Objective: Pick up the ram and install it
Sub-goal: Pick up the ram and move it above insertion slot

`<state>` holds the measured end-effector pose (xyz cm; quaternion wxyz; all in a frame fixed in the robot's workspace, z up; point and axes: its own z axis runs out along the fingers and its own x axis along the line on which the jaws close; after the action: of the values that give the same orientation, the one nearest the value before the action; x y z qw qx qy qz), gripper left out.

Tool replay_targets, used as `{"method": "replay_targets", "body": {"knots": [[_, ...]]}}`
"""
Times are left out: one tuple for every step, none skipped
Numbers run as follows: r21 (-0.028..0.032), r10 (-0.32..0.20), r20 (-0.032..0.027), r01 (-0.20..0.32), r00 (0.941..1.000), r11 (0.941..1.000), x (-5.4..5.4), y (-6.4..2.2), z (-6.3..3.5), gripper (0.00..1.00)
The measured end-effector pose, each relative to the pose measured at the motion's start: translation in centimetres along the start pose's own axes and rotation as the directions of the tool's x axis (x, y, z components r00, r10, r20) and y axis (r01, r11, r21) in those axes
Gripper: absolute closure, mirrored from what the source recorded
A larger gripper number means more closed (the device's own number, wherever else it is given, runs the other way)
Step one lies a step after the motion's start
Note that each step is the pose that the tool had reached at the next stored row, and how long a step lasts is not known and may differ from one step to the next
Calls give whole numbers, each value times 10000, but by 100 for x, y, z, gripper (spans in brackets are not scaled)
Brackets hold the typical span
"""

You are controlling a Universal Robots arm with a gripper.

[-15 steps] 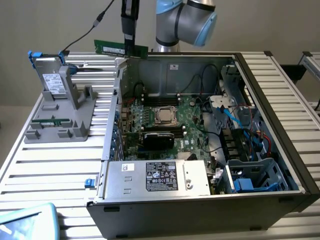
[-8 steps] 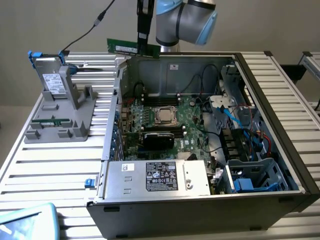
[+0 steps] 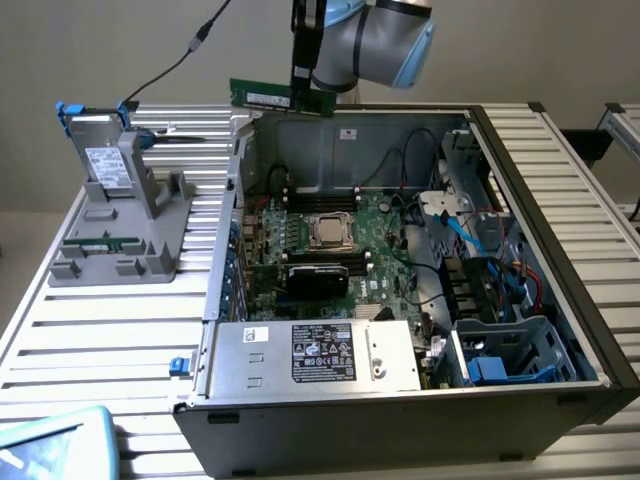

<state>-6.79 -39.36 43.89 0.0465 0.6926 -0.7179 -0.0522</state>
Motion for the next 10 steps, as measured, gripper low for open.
{"method": "replay_targets", "body": {"knots": [[21, 1, -12, -1, 10000, 10000, -1, -18, -3, 87], [44, 3, -27, -3, 10000, 10000, -1, -37, -5, 87], [71, 6, -45, -6, 10000, 10000, -2, -53, -8, 87], [108, 9, -69, -9, 10000, 9999, -2, -70, -10, 87], [158, 14, -99, -12, 10000, 9999, -3, -82, -12, 87], [232, 21, -142, -18, 9999, 9997, -3, -92, -13, 87], [336, 30, -199, -24, 9998, 9994, -4, -99, -13, 87], [452, 41, -262, -29, 9996, 9990, -4, -107, -14, 87], [566, 53, -325, -34, 9995, 9984, -4, -114, -15, 87], [674, 65, -382, -39, 9992, 9977, -4, -123, -16, 87]]}}
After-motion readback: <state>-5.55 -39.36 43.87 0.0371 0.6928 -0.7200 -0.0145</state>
